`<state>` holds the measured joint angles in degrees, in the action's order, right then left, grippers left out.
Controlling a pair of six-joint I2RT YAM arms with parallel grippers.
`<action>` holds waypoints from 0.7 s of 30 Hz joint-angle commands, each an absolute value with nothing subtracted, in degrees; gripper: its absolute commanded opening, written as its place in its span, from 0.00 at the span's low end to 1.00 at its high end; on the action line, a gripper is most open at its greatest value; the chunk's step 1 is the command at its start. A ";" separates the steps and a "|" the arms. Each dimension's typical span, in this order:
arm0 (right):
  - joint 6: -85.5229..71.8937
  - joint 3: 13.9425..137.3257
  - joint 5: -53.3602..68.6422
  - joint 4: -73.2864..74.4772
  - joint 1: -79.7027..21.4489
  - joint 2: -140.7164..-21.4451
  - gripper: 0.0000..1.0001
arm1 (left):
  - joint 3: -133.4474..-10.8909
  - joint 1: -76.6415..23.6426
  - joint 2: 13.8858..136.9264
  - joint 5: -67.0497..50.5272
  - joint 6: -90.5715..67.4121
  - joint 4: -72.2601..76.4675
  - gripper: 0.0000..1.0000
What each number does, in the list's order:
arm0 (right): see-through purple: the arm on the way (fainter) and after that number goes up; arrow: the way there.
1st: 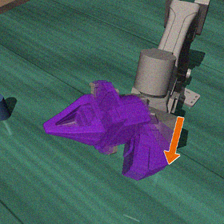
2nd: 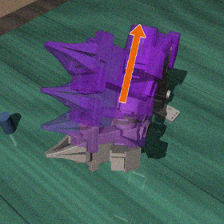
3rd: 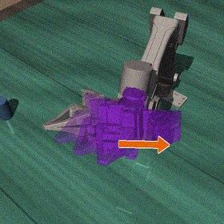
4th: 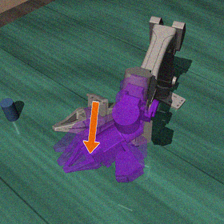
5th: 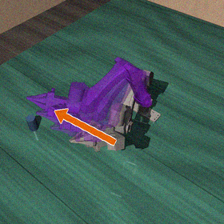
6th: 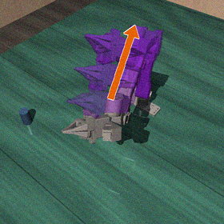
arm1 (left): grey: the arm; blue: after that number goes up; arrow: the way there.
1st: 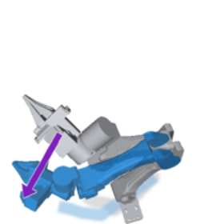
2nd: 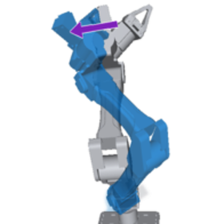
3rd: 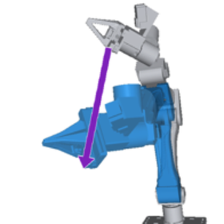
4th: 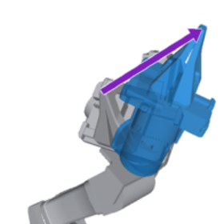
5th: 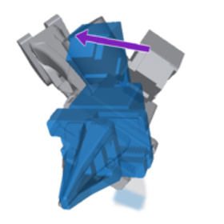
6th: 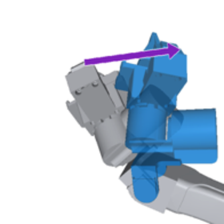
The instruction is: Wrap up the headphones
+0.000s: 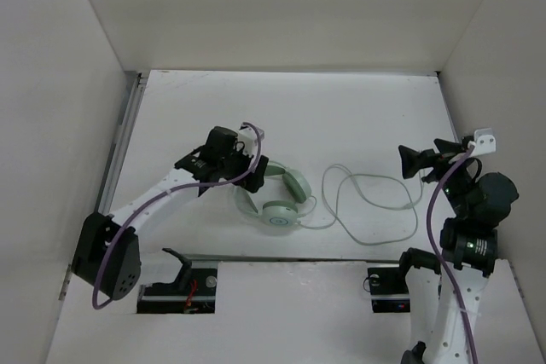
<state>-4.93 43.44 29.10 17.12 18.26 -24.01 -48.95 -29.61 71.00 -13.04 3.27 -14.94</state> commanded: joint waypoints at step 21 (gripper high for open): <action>-12.22 42.10 36.74 12.66 19.12 -21.01 1.00 | -51.84 -30.19 94.56 -9.67 15.55 -7.99 0.73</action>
